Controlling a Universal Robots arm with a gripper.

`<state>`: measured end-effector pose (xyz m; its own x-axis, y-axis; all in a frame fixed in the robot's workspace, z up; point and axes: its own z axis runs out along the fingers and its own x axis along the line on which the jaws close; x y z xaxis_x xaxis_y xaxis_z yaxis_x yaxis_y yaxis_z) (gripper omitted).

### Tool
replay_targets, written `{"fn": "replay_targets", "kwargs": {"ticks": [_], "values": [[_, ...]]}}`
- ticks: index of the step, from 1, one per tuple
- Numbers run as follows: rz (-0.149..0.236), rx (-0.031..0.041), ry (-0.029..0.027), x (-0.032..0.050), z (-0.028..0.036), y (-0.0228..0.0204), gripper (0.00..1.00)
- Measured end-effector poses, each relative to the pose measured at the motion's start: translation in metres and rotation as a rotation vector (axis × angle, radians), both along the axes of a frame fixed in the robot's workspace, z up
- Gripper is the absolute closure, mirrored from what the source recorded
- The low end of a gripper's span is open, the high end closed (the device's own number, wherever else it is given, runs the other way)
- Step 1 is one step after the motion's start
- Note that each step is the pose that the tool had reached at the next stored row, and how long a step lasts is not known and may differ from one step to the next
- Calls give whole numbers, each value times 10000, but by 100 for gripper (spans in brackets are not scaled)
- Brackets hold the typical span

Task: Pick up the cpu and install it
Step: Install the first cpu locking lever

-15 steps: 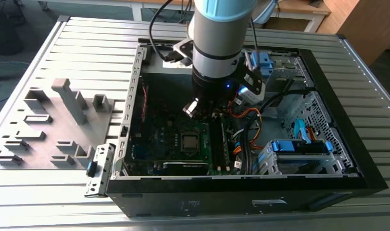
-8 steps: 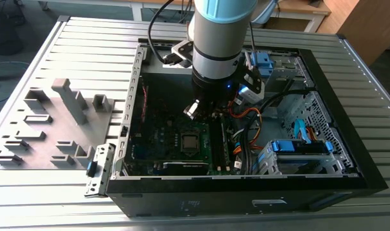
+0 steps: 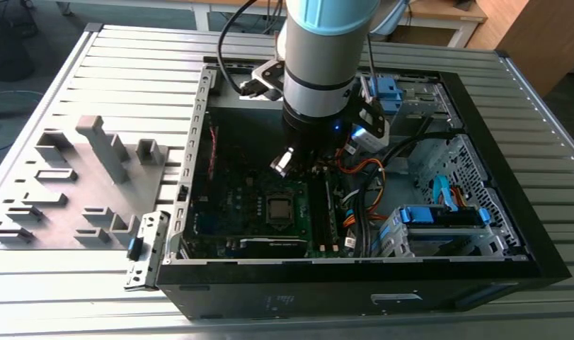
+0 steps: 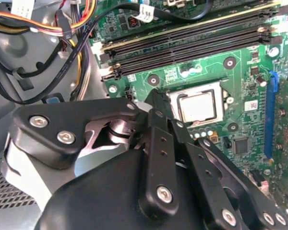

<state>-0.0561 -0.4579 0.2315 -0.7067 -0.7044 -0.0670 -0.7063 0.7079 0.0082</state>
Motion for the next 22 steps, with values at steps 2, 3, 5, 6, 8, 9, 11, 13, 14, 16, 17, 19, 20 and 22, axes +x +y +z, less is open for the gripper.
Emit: {"fn": "replay_targets", "kwargs": {"ticks": [2,3,5,6,8,9,11,13,14,16,17,19,20,22], "values": [[148,-26,2,0,-2,-3,88],[229,-42,3,0,-4,-4,88],[413,-84,11,0,-9,-4,88],[516,-104,17,0,-11,-4,88],[731,-144,27,0,-16,-4,88],[802,-164,31,0,-16,-5,88],[817,-167,31,0,-16,-6,88],[819,-167,30,0,-16,-6,88],[819,-166,30,0,-16,-5,88],[823,-164,29,1,-18,-15,88],[822,-165,30,0,-17,-25,88],[821,-166,30,-1,-17,-48,88],[821,-166,30,-1,-17,-63,88],[821,-166,30,-2,-17,-93,88]]}}
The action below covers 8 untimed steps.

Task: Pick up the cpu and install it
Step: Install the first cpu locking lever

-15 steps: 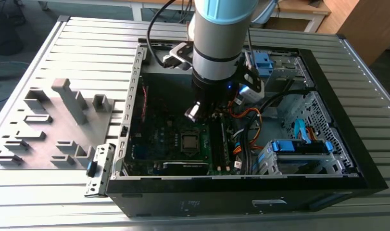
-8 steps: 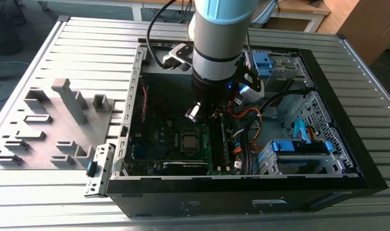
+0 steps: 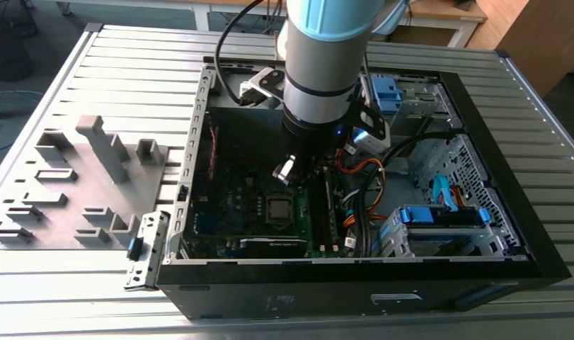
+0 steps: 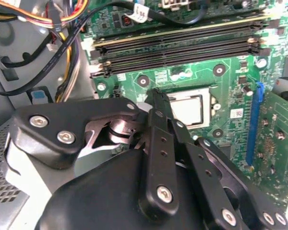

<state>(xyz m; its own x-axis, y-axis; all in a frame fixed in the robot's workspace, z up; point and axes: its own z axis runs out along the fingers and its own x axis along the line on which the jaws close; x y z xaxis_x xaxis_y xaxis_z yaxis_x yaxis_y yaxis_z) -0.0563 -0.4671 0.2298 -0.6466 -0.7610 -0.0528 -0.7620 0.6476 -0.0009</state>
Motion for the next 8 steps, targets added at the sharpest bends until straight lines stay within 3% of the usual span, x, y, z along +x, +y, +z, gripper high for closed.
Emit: {"fn": "replay_targets", "kwargs": {"ticks": [5,8], "values": [[4,-7,0,-1,-2,-51,88],[31,-79,0,0,-4,-58,88]]}}
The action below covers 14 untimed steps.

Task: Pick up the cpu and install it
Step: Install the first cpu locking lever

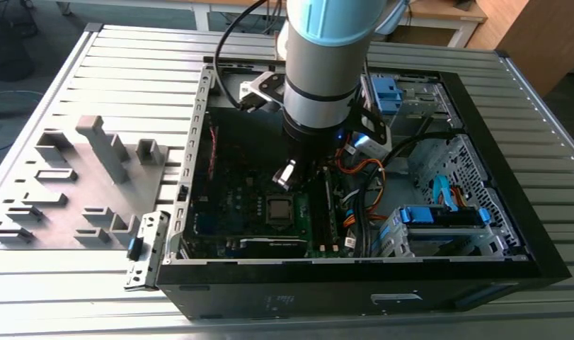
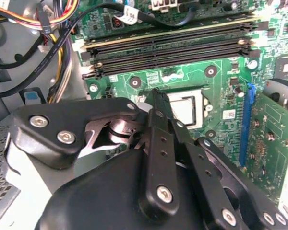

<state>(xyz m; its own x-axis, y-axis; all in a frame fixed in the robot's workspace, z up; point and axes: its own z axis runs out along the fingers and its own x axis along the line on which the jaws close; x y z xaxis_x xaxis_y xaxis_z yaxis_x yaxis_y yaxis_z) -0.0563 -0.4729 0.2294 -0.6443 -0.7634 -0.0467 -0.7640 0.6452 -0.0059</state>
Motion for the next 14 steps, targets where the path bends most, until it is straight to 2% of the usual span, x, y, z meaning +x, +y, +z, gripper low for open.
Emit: {"fn": "replay_targets", "kwargs": {"ticks": [2,6,11,14], "values": [[46,-83,0,0,-2,-4,88],[225,-299,33,0,-5,-10,88],[497,-590,148,0,-15,-12,88],[668,-740,223,-1,-24,-13,88]]}}
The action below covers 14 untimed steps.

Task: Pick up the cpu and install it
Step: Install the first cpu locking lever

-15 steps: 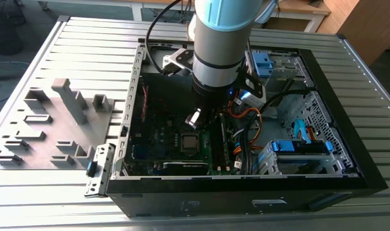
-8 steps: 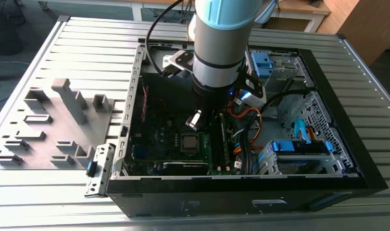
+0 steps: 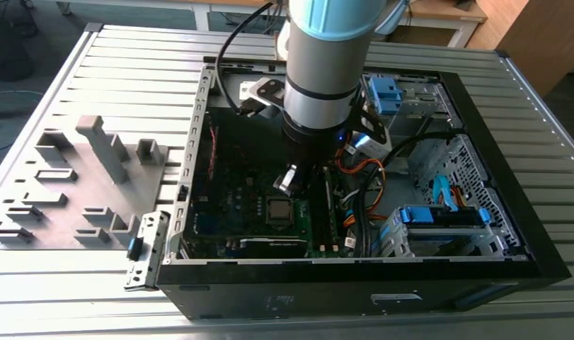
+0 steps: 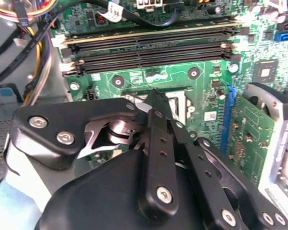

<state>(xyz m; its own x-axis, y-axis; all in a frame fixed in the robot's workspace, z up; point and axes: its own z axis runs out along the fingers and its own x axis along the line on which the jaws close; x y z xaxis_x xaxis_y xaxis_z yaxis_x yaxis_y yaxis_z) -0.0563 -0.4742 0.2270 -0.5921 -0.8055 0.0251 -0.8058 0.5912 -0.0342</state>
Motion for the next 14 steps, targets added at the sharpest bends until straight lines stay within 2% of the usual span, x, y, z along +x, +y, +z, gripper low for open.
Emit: {"fn": "replay_targets", "kwargs": {"ticks": [6,9,14], "values": [[356,-294,133,1,-22,-2,88],[472,-446,153,0,-37,-2,88],[474,-456,154,0,-40,-2,88]]}}
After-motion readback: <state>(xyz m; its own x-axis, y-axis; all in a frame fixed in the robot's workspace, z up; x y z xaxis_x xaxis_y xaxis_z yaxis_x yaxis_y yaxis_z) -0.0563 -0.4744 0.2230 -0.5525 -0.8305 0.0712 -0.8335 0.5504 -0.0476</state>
